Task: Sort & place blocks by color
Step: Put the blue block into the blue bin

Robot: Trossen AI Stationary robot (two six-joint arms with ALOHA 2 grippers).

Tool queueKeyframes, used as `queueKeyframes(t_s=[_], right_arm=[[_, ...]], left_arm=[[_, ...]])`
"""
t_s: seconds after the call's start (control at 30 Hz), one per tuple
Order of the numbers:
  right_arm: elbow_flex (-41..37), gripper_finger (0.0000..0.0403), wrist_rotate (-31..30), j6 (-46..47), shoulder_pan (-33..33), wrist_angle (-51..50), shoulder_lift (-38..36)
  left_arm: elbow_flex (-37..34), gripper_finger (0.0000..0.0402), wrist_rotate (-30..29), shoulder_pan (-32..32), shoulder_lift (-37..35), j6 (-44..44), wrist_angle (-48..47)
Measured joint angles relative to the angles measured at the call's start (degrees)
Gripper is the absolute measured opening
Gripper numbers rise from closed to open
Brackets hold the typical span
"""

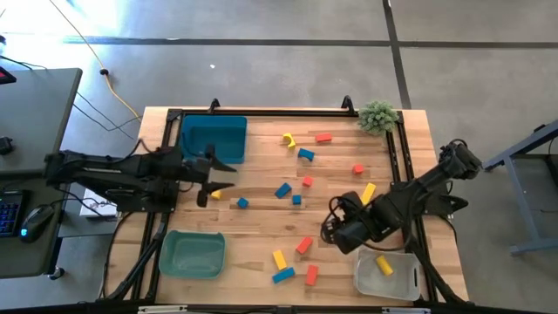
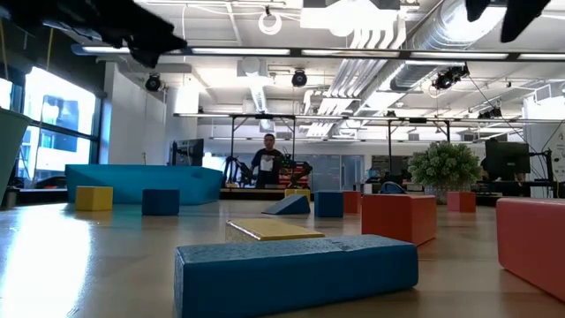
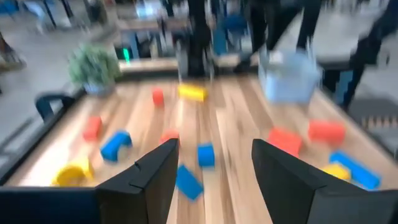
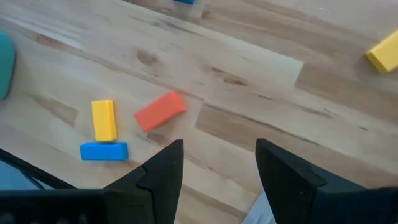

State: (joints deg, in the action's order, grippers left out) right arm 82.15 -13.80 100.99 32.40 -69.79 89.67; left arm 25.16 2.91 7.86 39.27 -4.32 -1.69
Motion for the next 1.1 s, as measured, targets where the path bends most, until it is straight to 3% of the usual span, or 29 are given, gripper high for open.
queueKeyframes(t_s=[0.4, 1.1], right_arm=[[0.00, 0.0189, -2.11, -2.50, -2.12, 0.60, 0.00], [0.00, 0.0189, -2.58, -2.50, -2.10, 0.71, 0.00]], left_arm=[[4.04, 0.0193, 3.58, 0.04, 13.94, -8.66, -9.19], [4.38, 0.0193, 5.47, 0.04, 31.45, -15.84, -9.64]])
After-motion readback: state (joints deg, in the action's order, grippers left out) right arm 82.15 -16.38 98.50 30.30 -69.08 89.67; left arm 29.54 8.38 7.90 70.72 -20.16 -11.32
